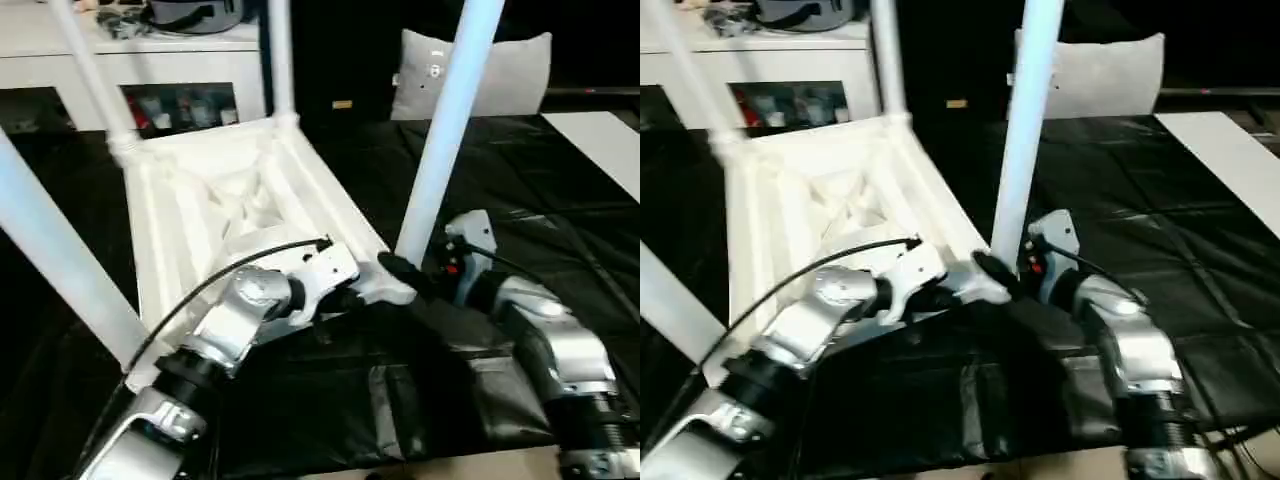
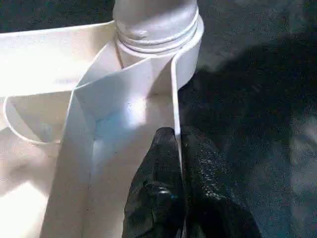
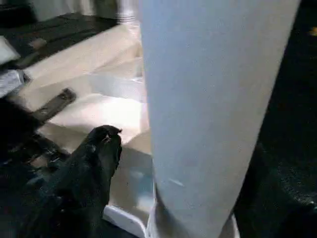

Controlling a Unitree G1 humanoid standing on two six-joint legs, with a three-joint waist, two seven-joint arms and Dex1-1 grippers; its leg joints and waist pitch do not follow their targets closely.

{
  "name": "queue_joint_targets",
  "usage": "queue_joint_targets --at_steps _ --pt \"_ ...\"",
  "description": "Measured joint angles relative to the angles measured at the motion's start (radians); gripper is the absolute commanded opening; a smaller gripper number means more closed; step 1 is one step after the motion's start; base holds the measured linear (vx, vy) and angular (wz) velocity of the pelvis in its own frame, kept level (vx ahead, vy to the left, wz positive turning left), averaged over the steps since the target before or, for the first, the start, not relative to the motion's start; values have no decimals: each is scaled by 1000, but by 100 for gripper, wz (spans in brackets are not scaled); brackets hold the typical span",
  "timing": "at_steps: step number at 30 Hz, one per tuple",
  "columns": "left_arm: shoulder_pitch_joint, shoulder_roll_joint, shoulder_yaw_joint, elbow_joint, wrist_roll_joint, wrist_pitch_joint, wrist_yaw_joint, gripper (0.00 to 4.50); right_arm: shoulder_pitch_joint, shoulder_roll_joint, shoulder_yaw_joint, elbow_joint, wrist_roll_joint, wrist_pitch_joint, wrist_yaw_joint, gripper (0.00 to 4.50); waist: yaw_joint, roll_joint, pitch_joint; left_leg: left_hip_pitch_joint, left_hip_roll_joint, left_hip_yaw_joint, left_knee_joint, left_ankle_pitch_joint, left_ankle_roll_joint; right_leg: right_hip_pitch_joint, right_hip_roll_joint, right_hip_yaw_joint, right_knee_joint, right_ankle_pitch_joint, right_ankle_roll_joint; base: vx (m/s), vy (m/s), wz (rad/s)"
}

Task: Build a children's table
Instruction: Rotate leg to tighten

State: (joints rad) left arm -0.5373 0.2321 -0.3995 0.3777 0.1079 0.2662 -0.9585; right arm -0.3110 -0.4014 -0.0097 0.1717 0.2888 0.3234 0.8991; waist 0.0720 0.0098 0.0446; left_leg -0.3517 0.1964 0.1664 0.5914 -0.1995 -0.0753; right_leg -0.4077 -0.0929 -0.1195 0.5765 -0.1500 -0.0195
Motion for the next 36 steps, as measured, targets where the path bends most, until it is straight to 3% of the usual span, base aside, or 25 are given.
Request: queue_joint_targets --at_steps 4,7,15,20,31,36 --pt "2 69 -15 14 -19 -109 -110 0 4 -109 18 -14 23 11 149 429 16 -1 0 0 0 0 0 0 0 1 0 1 1 0 0 0 0 0" --pt "1 110 -31 23 -26 -176 -187 0 5 -142 44 -13 23 -3 232 429 22 -1 1 1 1 1 0 0 0 1 0 1 1 0 0 0 0 0" --pt "-17 175 -84 33 -46 -296 -358 0 8 -208 125 -16 53 18 426 362 46 -1 1 1 1 2 1 0 0 1 0 1 1 3 -4 0 0 0" --pt "-23 183 -92 38 -44 -332 -394 0 9 -207 156 -22 65 25 472 326 43 -2 1 1 2 2 1 0 0 1 0 2 2 0 -1 0 0 0" --pt "-27 179 -95 52 -49 -354 -407 0 15 -206 170 -42 91 62 499 223 44 -2 1 1 2 2 1 0 0 3 0 2 2 0 0 0 0 0" --pt "-24 159 -51 42 -64 -216 -363 0 43 -135 114 -67 113 130 385 206 38 -1 0 2 3 3 2 0 -2 3 0 3 3 1 -1 0 0 0"
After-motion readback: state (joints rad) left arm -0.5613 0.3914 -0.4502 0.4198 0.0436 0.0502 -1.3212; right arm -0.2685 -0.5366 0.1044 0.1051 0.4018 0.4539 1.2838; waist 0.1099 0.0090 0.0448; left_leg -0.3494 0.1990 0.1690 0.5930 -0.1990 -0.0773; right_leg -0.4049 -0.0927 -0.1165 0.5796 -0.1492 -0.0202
